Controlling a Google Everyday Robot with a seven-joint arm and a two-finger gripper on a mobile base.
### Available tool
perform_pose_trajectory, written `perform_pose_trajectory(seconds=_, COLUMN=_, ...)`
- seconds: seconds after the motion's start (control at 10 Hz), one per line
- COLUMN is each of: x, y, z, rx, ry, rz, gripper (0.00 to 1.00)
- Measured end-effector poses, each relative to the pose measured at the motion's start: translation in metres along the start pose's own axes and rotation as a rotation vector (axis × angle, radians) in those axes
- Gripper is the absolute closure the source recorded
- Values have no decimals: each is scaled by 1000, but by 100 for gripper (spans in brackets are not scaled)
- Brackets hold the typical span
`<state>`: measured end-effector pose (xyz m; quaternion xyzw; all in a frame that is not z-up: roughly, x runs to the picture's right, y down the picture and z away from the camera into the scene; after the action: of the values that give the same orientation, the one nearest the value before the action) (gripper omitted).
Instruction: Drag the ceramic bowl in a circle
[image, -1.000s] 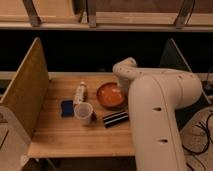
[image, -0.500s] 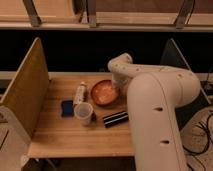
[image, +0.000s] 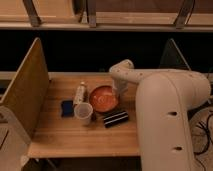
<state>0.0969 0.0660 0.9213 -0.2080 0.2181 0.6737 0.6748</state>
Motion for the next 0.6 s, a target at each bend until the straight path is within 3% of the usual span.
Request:
perform_pose_trajectory(seconds=0.3, x=6, y=-26, z=7, rx=0, ry=28, rz=66, gripper=100)
perform_pose_trajectory(seconds=0.6, x=-15, y=-30, z=-3, rx=3, ry=-2, rz=61, gripper=100)
